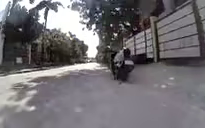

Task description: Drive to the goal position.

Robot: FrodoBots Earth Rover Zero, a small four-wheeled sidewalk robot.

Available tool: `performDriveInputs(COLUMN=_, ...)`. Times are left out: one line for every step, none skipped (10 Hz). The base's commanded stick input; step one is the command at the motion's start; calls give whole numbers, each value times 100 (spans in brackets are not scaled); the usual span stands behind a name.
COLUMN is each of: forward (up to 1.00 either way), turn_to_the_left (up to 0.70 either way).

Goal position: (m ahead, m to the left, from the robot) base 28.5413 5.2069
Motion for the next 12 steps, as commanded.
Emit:
performDriveInputs(forward=100, turn_to_the_left=-4)
performDriveInputs(forward=100, turn_to_the_left=-4)
performDriveInputs(forward=100, turn_to_the_left=8)
performDriveInputs(forward=100, turn_to_the_left=30)
performDriveInputs(forward=100, turn_to_the_left=36)
performDriveInputs(forward=100, turn_to_the_left=20)
performDriveInputs(forward=100, turn_to_the_left=1)
performDriveInputs(forward=100, turn_to_the_left=0)
performDriveInputs(forward=100, turn_to_the_left=0)
performDriveInputs(forward=100, turn_to_the_left=0)
performDriveInputs(forward=100, turn_to_the_left=0)
performDriveInputs(forward=100, turn_to_the_left=0)
